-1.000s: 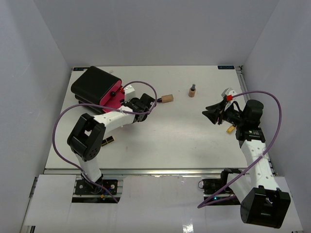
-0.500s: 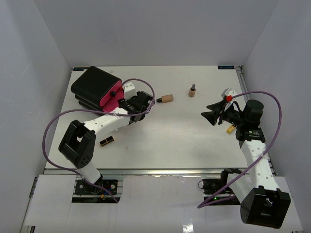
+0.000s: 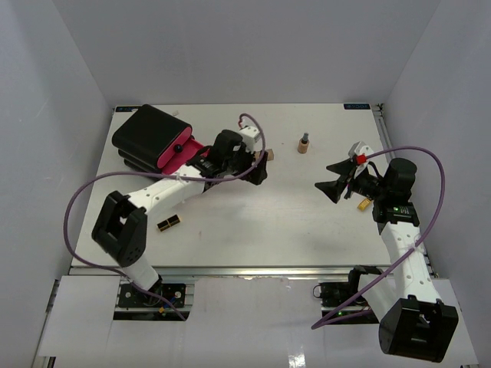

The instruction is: Organize the makeup

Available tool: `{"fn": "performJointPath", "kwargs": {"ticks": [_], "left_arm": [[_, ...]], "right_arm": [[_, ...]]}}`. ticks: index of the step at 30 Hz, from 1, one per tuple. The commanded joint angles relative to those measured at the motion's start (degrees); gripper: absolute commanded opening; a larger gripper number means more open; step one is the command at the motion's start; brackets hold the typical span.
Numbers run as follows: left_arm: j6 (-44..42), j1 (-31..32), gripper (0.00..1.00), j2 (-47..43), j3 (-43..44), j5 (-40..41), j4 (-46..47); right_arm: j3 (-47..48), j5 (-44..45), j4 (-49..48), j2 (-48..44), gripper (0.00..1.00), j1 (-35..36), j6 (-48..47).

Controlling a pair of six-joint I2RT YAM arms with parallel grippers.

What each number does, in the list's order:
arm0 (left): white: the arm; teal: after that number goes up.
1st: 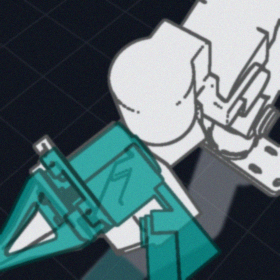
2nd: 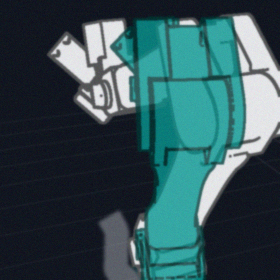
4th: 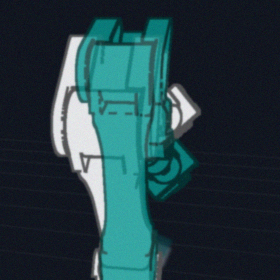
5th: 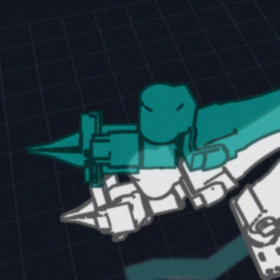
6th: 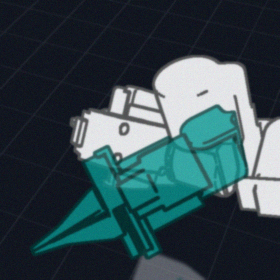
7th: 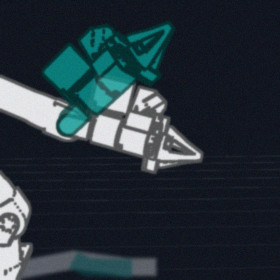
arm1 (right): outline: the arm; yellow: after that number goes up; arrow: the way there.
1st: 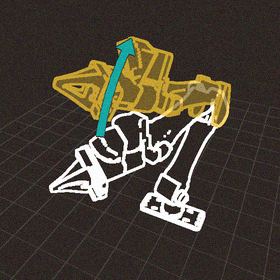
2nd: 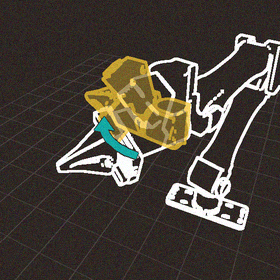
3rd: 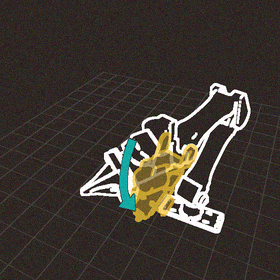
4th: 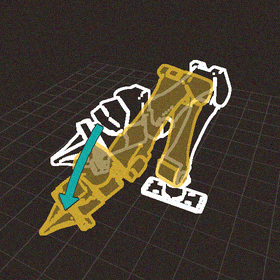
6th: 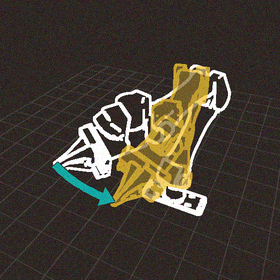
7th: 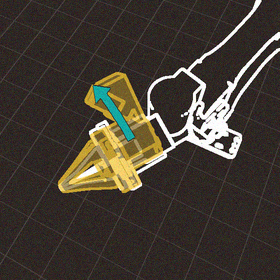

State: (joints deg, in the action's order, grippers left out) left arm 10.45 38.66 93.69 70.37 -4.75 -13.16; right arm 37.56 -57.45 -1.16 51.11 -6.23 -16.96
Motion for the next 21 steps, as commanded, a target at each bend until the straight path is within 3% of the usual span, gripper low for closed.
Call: {"fn": "performJointPath", "kwargs": {"ticks": [1,6,11,21], "left_arm": [[-19.96,-0.93,0.98,8.81,11.31,-17.58,-7.26],[-29.96,-2.88,0.95,14.45,17.51,-19.67,-7.97],[-35.44,-4.88,0.90,21.01,25.15,-19.89,-9.13],[-37.43,-6.59,0.84,33.07,34.93,-17.23,-8.36]], "right_arm": [[0.36,-4.79,1.04,-1.22,0.78,-0.43,-4.00],[0.67,-7.74,3.91,-1.88,0.91,-0.80,-7.50],[0.45,-10.07,5.04,-2.26,0.91,-0.89,-10.74],[0.14,-11.19,5.13,-2.06,0.92,-0.89,-11.69]]}}
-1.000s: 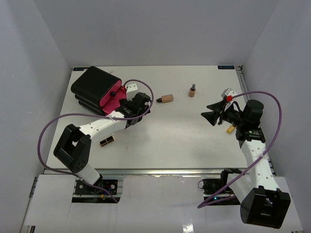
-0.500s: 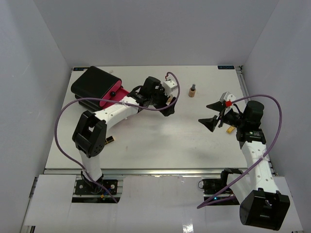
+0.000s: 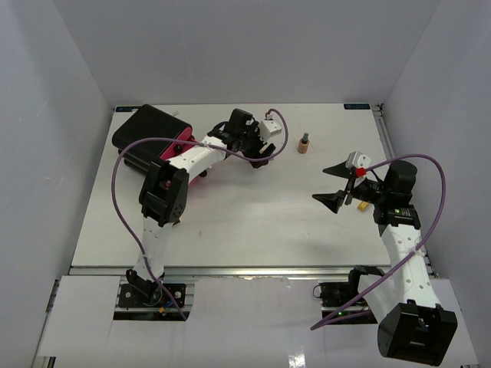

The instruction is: Organize the makeup

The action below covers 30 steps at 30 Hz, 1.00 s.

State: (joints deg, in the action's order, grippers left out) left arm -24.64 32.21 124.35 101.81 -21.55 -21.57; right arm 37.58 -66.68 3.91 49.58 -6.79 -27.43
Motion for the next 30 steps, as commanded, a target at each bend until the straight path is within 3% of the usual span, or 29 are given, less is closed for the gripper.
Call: {"fn": "performJointPath", "kwargs": {"ticks": [1,9,17,23,30], "left_arm": [[-2.35,-0.20,0.84,3.42,4.32,-0.42,0.17],[-2.41,-0.22,0.80,9.49,9.58,2.34,0.56],[-2.52,-0.31,0.75,10.30,8.22,5.14,1.56],[-3.88,-0.31,0.83,9.87,8.69,7.38,3.98],[-8.12,-0.31,0.85,10.09,8.72,4.85,3.41]], "right_arm": [[0.12,-1.89,0.11,-0.47,0.92,-0.33,-1.22],[0.21,-2.22,0.13,-0.45,0.92,-0.33,-1.22],[0.13,-2.31,0.13,-0.63,0.92,-0.42,-1.14],[0.21,-2.22,0.13,-0.54,0.92,-0.34,-1.14],[0.18,-2.05,0.10,-0.42,0.93,-0.42,-1.14]]}}
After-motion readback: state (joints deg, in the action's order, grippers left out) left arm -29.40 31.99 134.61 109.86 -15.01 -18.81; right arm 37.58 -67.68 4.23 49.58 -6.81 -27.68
